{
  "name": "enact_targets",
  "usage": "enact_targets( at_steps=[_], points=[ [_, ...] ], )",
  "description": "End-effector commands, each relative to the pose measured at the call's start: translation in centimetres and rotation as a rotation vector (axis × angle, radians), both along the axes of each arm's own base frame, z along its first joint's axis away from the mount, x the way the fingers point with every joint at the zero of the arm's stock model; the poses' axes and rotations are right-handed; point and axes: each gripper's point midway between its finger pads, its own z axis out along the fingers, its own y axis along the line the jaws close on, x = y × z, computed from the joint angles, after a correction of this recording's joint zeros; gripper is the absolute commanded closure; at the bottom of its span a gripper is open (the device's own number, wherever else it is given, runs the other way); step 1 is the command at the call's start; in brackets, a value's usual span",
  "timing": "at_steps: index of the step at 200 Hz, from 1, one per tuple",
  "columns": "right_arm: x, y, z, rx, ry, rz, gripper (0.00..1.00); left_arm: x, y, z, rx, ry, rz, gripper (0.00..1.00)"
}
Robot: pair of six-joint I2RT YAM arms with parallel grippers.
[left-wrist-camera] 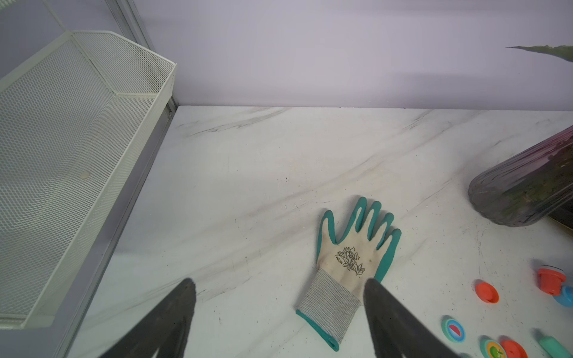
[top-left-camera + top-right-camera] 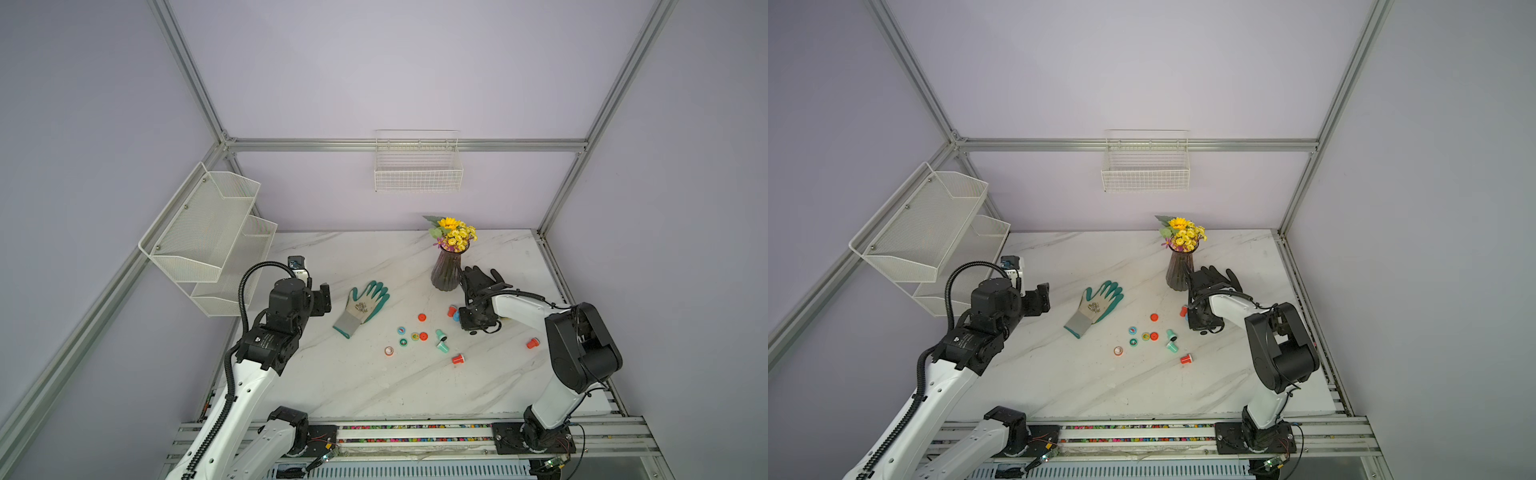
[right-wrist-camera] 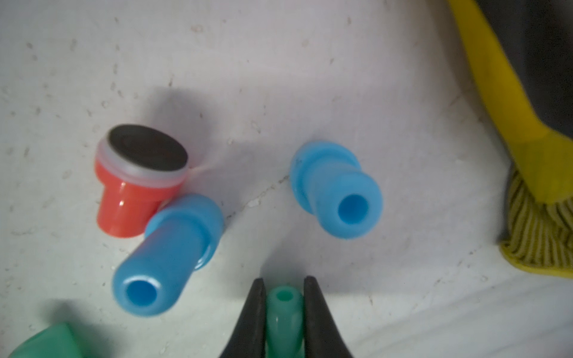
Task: Close the stamp cap
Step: Pick up the stamp from the center of the board.
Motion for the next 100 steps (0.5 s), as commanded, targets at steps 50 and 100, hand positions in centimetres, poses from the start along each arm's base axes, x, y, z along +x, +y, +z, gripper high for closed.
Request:
enact_targets(
  at_steps=[50,100],
  points=[
    [-0.9,4.3,11.5,0.464,-0.234,-0.229,1.0,-0.7,-7.1,3.8,-0.436,-0.043,-0.214,0.25],
    [-1.5,8.5,17.5,1.029,-0.298,-0.494,1.0,-2.4,-14.6,4.7,-0.587,-0.074,-0.354,0.25]
  ],
)
